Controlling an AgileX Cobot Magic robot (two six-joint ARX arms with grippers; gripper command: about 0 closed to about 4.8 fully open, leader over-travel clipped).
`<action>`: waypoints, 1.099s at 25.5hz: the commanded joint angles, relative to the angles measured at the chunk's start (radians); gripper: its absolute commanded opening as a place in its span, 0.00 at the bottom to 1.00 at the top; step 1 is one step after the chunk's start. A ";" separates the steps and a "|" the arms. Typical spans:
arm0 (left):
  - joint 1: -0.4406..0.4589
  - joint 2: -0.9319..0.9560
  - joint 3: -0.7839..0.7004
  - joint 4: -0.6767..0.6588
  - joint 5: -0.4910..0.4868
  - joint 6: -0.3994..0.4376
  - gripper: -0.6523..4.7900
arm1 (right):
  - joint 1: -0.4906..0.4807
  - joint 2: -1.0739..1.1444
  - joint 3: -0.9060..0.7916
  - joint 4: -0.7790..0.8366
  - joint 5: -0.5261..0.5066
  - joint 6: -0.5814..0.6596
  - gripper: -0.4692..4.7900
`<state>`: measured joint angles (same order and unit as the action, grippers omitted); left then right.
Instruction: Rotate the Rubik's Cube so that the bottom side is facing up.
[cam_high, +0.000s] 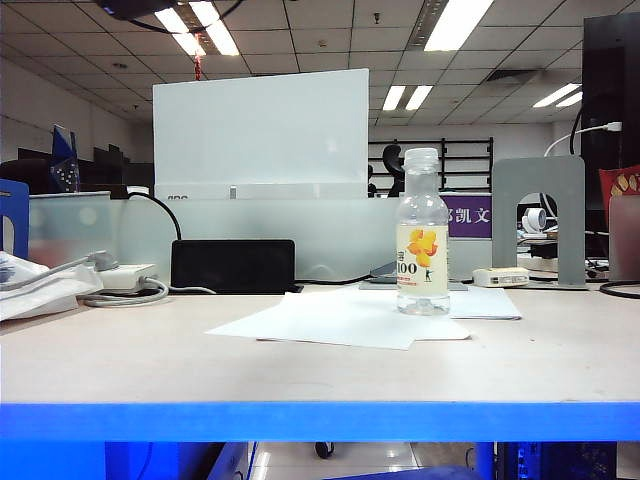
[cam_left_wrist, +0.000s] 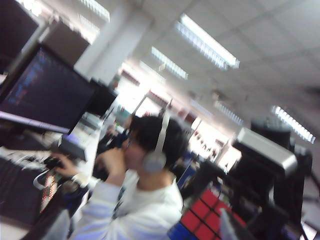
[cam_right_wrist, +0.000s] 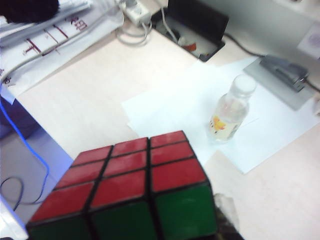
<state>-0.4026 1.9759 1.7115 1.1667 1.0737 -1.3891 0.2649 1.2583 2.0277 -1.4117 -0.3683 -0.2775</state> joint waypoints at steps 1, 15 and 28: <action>0.066 -0.014 0.001 0.008 0.044 0.017 0.84 | 0.000 0.066 0.005 0.030 -0.038 0.015 0.64; 0.181 -0.043 0.001 0.280 0.186 -0.025 0.60 | 0.061 0.454 0.005 0.208 -0.030 0.051 0.68; 0.248 -0.050 -0.001 0.285 0.361 -0.104 0.11 | 0.080 0.625 -0.144 0.224 0.035 0.050 0.68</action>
<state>-0.1543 1.9343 1.7088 1.4200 1.4326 -1.4937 0.3397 1.8889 1.9015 -1.2121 -0.3321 -0.2283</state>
